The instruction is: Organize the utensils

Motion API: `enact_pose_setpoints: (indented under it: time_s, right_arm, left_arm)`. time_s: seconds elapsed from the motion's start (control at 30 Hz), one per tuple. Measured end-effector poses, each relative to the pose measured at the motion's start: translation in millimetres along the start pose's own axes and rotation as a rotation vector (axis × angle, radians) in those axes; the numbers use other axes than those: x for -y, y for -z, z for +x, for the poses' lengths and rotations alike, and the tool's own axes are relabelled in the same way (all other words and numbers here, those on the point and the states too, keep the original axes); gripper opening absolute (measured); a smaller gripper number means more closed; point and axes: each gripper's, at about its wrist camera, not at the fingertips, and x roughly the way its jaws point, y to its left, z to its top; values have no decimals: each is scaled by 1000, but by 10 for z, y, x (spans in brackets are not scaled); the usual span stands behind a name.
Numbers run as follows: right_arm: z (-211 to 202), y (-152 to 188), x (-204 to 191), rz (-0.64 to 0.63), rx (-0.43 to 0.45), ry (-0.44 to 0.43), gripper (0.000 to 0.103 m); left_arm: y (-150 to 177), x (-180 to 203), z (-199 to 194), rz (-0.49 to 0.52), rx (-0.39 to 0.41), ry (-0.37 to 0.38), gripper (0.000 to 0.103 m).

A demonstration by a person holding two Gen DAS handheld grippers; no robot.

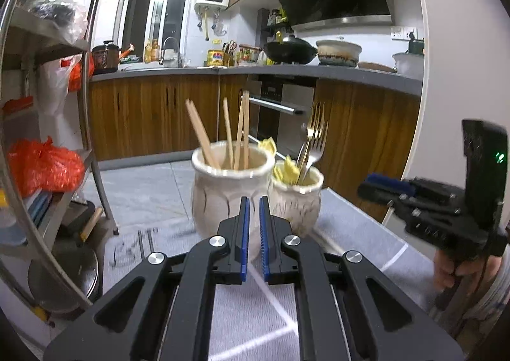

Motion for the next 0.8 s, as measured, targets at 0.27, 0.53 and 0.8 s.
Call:
enact_pose_setpoints:
  time_s: [0.27,0.53,0.8]
  right_arm:
    - [-14,24,89,-16,51,66,62]
    - [-66,55,119,-31,75,41,97]
    - [-12,132,47,-71,49,35,98]
  left_arm:
    - [87,8,-77,13,75,-50,73]
    - [149,32,-52,53,68,-81,94]
    - [205,9,-28,53,49,-97,97]
